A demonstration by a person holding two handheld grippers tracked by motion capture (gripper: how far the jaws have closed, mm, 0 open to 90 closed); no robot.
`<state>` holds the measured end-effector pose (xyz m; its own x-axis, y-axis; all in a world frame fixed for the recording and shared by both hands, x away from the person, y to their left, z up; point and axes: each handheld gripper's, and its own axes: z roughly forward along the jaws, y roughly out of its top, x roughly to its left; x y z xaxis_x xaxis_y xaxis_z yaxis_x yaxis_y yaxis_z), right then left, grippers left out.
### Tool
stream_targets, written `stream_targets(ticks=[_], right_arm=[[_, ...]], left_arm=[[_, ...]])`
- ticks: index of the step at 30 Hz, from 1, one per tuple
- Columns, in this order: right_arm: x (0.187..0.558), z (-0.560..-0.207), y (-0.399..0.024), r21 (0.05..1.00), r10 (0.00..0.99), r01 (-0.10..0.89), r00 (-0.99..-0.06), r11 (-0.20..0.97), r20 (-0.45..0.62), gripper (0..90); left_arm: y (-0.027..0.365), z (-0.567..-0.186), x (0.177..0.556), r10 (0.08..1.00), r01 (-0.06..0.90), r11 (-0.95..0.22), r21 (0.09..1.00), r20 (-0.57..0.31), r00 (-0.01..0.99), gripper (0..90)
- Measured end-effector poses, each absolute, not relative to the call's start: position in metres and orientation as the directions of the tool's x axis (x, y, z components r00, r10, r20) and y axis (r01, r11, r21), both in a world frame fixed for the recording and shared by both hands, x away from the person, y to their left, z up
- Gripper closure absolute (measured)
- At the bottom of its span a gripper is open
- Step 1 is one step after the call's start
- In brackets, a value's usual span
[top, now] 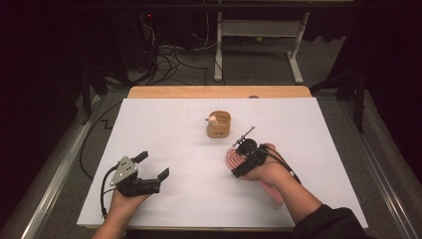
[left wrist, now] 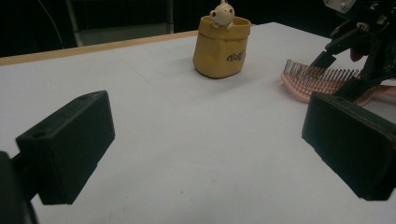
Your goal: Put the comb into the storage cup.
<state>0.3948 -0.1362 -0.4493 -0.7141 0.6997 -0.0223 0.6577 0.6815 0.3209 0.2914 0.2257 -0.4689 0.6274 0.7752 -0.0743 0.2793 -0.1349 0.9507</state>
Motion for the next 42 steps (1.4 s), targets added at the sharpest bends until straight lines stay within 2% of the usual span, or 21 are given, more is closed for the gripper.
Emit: stream_targets(ticks=[4, 21, 42], right_arm=[[0.398, -0.450, -0.134, 0.298, 0.690, 0.654, -0.723, 0.696, -0.025, 15.1], [0.400, -0.448, -0.129, 0.234, 0.689, 0.666, -0.724, 0.709, -0.029, 17.7], [0.404, -0.447, -0.124, 0.169, 0.694, 0.681, -0.720, 0.713, -0.028, 17.2]], left_arm=[[0.227, -0.469, 0.291, 0.776, 0.280, -0.136, 0.950, -0.073, 0.627, 3.5], [0.227, -0.469, 0.291, 0.780, 0.280, -0.136, 0.950, -0.072, 0.622, 3.6], [0.226, -0.469, 0.291, 0.779, 0.276, -0.134, 0.952, -0.071, 0.623, 3.9]])
